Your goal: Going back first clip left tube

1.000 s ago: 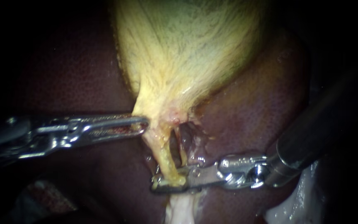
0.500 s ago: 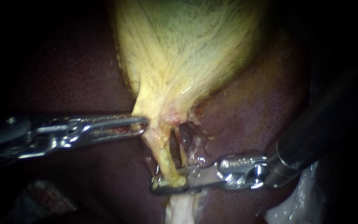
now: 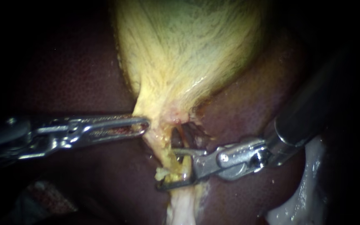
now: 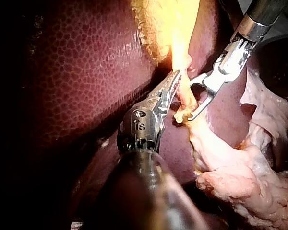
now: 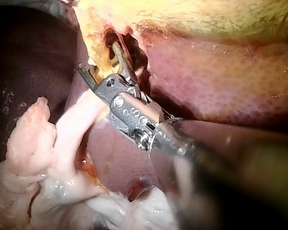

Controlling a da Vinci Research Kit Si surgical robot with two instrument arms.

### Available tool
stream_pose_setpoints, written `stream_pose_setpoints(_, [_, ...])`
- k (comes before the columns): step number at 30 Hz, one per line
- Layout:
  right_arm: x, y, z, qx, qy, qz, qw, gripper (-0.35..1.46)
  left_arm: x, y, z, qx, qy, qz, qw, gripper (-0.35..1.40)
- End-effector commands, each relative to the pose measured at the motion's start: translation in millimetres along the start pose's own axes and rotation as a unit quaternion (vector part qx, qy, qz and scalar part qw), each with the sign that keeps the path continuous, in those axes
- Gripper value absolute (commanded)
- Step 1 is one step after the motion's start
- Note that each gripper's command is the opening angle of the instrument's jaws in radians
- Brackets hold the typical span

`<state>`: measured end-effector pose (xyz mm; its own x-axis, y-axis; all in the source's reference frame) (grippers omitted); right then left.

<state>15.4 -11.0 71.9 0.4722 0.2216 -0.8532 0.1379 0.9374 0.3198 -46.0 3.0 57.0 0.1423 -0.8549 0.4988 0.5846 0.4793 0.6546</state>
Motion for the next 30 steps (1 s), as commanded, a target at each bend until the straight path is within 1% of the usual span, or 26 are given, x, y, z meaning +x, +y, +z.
stream_pose_setpoints(1, [0.0,0.0,-0.3,0.001,-0.001,-0.005,1.0,0.6,0.0,0.0,-0.1,0.0,0.0,0.0,1.0,-0.15])
stream_pose_setpoints(6, [0.0,0.1,-1.8,0.004,0.0,-0.028,0.9996,0.6,0.0,0.0,-0.1,0.0,0.0,0.0,1.0,-0.15])
stream_pose_setpoints(10, [0.3,0.0,-3.4,0.006,0.0,-0.044,0.999,0.6,0.0,0.1,-0.1,0.001,0.0,0.0,1.0,-0.15])
stream_pose_setpoints(14, [1.0,-0.4,-5.4,0.006,0.001,-0.063,0.998,0.6,0.0,0.3,0.0,0.001,0.0,0.0,1.0,-0.15])
stream_pose_setpoints(19, [2.1,-0.7,-8.4,-0.004,-0.002,-0.088,0.9961,0.6,0.1,0.7,0.2,0.001,0.0,0.001,1.0,-0.15])
stream_pose_setpoints(25, [3.6,-0.1,-12.7,-0.018,-0.008,-0.111,0.9937,0.6,0.1,0.9,0.3,0.001,0.0,0.001,1.0,-0.15])
stream_pose_setpoints(30, [4.6,0.4,-15.2,-0.028,-0.014,-0.117,0.9927,0.6,0.2,1.2,0.5,0.001,0.0,0.001,1.0,-0.15])
